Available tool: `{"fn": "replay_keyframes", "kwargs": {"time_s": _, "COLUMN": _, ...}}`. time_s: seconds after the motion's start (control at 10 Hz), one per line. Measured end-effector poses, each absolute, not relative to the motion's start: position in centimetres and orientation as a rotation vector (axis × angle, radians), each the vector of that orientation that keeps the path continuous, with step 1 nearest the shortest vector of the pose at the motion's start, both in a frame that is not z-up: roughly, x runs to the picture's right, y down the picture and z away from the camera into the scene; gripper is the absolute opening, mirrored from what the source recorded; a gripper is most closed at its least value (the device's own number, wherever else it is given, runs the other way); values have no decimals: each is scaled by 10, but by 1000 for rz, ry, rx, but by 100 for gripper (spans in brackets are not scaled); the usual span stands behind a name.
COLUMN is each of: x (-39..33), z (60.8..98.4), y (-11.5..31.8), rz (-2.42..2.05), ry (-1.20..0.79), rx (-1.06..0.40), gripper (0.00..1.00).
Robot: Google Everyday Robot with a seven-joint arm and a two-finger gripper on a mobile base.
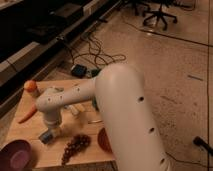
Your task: Wipe table surface with sponge
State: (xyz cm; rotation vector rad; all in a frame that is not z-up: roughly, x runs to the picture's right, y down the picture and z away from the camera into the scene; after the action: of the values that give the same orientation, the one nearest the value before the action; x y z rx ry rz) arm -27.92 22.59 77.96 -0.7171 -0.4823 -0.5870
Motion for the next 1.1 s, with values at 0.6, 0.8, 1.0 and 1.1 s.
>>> {"fn": "replay_keyframes", "kwargs": {"time_s": 0.6, "x": -237, "z": 796, "y": 219, "rz": -465, "ry": -439, "rx": -729, "gripper": 0}}
{"fn": "replay_keyframes", "kwargs": {"time_s": 0.8, "x": -228, "z": 804, "y": 207, "rz": -440, "ry": -427, "rx": -725, "gripper": 0}}
{"fn": "replay_keyframes", "kwargs": {"time_s": 1.0, "x": -223, "z": 813, "y": 199, "rz": -425, "ry": -416, "rx": -731, "gripper": 0}}
{"fn": "replay_keyframes", "kwargs": {"time_s": 1.1, "x": -221, "z": 818, "y": 194, "rz": -421, "ry": -410, "rx": -732, "gripper": 0}}
